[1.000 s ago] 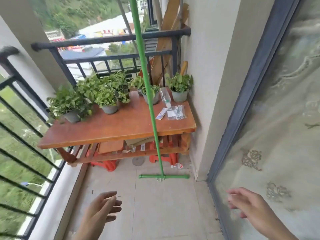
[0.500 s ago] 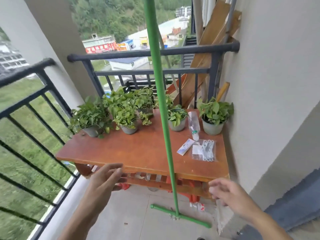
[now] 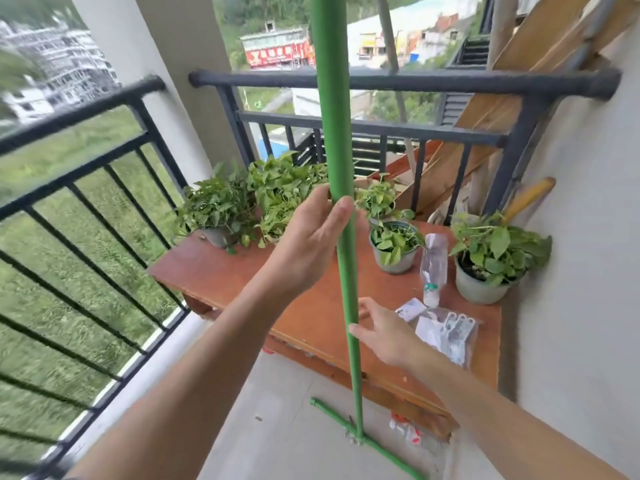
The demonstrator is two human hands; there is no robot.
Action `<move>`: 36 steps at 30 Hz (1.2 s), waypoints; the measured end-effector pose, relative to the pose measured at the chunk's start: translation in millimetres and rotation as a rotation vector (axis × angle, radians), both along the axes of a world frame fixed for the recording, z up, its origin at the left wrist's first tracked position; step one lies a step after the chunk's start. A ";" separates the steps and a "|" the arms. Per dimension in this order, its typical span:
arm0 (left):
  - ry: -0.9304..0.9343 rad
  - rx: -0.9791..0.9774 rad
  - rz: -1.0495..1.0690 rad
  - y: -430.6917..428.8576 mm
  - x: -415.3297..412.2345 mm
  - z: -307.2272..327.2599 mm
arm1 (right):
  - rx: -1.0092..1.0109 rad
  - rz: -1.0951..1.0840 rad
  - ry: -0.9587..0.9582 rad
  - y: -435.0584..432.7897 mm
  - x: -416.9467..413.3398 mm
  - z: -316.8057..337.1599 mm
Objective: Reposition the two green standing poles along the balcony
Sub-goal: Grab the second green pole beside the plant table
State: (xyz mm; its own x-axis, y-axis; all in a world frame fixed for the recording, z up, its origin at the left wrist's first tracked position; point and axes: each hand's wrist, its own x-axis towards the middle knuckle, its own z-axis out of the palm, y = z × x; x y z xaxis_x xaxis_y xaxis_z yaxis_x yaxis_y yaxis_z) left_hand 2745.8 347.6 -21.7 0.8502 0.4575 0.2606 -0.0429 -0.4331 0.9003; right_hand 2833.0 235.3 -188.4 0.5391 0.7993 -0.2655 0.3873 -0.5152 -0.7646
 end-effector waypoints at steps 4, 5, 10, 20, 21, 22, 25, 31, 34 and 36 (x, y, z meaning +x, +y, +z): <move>-0.039 0.007 0.006 15.4 5.0 -2.5 | 0.036 0.033 -0.085 27.6 -0.1 -7.3; -0.038 0.012 0.023 21.4 2.9 -2.4 | 0.049 0.044 -0.099 33.2 -0.1 -8.7; -0.029 0.053 0.108 56.6 -12.3 2.8 | 0.081 0.115 -0.124 77.9 -9.1 -1.0; -0.079 0.079 0.255 178.8 -55.5 31.2 | 0.165 0.206 -0.166 218.2 -44.9 22.3; -0.072 0.072 0.255 193.0 -59.8 33.4 | 0.166 0.201 -0.162 232.3 -49.4 22.7; -0.065 0.071 0.260 208.0 -64.4 36.0 | 0.163 0.199 -0.161 247.2 -54.1 23.3; -0.043 0.057 0.283 254.6 -78.3 37.7 | 0.150 0.200 -0.152 295.5 -68.7 22.4; 0.001 0.010 0.328 336.8 -100.7 36.4 | 0.137 0.166 -0.105 386.4 -98.1 22.8; 0.015 -0.010 0.361 371.6 -109.8 36.8 | 0.112 0.170 -0.086 424.2 -107.2 22.5; 0.014 -0.018 0.384 393.2 -114.5 37.1 | 0.104 0.182 -0.080 448.0 -112.2 23.4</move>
